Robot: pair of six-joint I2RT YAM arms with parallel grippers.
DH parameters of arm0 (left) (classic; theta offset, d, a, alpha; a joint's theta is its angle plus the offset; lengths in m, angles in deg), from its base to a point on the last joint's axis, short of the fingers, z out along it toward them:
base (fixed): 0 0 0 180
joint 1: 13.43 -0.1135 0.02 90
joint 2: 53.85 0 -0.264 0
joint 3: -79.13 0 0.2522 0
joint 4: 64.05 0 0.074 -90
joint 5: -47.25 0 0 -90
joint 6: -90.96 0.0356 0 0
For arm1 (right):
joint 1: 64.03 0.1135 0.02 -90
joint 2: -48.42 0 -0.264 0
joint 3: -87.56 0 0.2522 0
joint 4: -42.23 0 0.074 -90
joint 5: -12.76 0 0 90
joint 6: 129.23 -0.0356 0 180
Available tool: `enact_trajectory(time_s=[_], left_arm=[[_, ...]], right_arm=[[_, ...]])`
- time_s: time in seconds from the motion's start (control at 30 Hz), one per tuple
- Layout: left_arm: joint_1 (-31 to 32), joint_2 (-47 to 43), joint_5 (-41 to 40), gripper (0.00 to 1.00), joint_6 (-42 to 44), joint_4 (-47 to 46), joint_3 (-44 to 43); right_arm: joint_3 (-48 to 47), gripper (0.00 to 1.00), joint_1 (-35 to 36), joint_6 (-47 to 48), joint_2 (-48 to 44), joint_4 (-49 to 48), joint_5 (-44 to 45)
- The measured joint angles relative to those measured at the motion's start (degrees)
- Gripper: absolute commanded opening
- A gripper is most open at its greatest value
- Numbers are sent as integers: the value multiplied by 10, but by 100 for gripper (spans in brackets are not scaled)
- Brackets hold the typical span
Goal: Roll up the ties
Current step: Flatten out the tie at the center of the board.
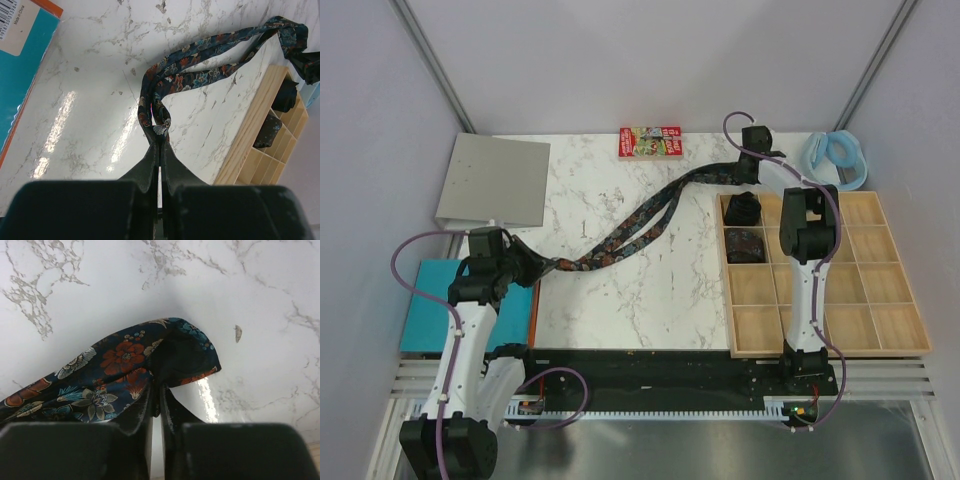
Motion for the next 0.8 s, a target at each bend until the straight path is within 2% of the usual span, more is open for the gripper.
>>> enact_trajectory(time_s=[0.07,0.3,0.53,0.8], left_arm=[[0,2,0,2,1,-4,0],[0,7,0,2,2,-5,-11],[0,31,0,2,1,-2,-110],[0,50,-5,2,2,10,-168]], right_arm=[[0,0,2,0,0,-1,0],[-9,0,3,-2,-3,26,-8],[-63,0,0,-1,-40,118,-21],[-115,0,-17,-1,-118,171,-38]])
